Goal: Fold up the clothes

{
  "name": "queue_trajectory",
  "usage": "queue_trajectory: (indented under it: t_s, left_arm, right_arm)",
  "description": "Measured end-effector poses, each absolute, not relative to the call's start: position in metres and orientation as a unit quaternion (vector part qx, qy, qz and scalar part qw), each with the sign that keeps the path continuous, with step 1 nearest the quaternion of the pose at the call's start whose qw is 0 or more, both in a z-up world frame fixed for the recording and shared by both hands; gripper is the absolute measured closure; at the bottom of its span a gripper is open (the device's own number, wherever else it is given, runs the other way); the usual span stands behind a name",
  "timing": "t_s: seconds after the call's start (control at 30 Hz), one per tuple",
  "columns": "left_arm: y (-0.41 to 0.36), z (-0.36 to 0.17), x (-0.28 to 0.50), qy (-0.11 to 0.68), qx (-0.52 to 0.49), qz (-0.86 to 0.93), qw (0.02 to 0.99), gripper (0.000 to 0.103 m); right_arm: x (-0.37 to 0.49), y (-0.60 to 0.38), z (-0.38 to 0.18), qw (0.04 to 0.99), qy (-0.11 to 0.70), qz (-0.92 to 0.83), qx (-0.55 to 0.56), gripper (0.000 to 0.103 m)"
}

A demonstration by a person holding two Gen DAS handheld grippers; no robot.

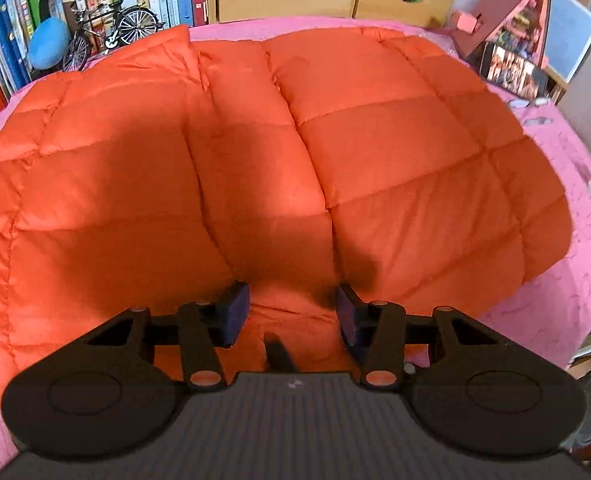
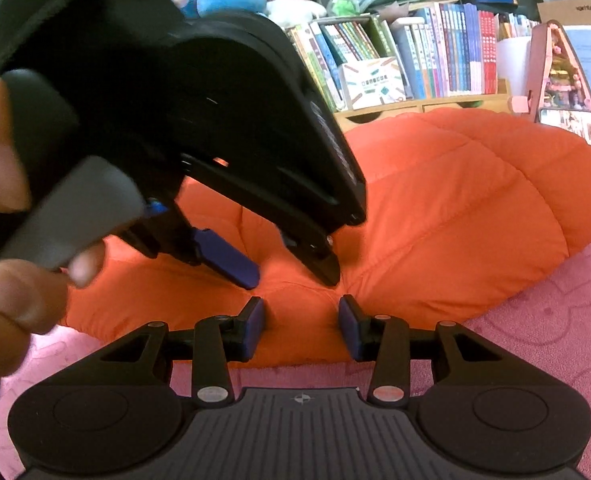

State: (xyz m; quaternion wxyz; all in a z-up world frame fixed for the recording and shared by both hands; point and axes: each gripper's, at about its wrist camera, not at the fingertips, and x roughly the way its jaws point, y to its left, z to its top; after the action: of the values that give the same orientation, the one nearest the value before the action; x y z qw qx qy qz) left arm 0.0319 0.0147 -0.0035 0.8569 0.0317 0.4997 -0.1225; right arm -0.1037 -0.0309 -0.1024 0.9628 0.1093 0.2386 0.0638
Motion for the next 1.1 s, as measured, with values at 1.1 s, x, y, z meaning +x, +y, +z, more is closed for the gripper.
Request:
queue_trajectory:
  t_s: [1.1]
  left_arm:
    - [0.020, -0.016, 0.181, 0.483, 0.001, -0.051, 0.874, 0.043]
  right_arm:
    - [-0.103, -0.039, -0.101, 0.964, 0.239, 0.075, 0.095, 0.062]
